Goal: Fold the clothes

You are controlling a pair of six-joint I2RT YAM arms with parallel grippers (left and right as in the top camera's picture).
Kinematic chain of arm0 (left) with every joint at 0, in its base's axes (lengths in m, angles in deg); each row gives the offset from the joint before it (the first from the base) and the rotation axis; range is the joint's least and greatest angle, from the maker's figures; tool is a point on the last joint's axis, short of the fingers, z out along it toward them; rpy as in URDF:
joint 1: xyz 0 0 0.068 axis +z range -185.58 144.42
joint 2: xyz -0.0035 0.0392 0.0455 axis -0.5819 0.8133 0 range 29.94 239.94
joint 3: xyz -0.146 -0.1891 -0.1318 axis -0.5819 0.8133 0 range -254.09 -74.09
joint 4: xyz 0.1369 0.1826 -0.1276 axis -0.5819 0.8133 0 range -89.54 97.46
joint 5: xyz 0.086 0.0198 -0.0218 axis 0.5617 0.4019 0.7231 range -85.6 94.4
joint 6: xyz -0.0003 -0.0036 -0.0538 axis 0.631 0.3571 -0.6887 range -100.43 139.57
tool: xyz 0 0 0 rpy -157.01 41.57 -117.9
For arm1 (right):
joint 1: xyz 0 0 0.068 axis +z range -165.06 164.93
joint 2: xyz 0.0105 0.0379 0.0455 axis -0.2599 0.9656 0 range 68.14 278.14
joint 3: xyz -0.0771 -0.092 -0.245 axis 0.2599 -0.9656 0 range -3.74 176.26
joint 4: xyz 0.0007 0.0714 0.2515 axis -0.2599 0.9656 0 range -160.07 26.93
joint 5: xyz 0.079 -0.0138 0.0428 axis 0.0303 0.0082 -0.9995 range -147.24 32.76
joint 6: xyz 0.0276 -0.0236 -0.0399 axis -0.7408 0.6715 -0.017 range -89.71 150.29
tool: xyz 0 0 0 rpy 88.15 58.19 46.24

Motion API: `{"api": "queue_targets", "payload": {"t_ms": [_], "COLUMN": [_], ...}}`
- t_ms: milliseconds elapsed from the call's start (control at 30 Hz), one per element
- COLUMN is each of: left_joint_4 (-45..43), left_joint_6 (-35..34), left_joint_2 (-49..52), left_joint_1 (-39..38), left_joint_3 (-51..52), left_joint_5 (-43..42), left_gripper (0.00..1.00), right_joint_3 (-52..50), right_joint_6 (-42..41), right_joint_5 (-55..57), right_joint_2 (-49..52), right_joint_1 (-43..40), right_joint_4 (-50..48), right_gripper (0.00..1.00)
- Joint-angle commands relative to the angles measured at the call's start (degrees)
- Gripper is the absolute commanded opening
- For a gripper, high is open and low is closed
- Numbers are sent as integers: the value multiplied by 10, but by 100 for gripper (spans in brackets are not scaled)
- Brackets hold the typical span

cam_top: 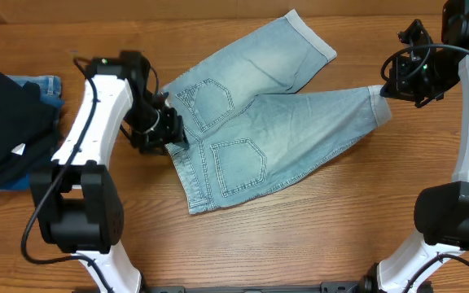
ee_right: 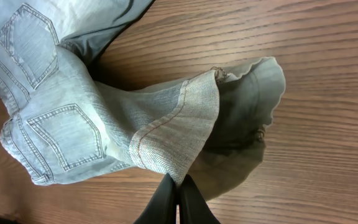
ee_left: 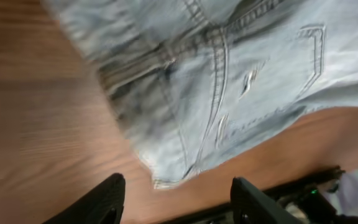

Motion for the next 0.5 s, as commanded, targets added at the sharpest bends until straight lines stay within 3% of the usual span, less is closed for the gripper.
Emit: {"api": "queue_targets", "payload": {"t_ms": [0, 333, 467], "left_joint_4": [-54, -109, -116], "left_joint_6": [-39, -118, -124], "left_joint_2": [9, 9, 9], "left_joint_1": [2, 3, 5], "left_joint_3": [63, 107, 107], "left_joint_5": [-77, 28, 30], "left_gripper": [57, 58, 59], "right_joint_3": [14, 14, 14], "right_joint_6": [0, 0, 0], "right_joint_5": [2, 2, 2], "right_joint_2": [-24, -24, -24], "right_joint_1": [-3, -3, -3], "right_joint_4": [-4, -4, -4], "right_gripper": [4, 4, 4]}}
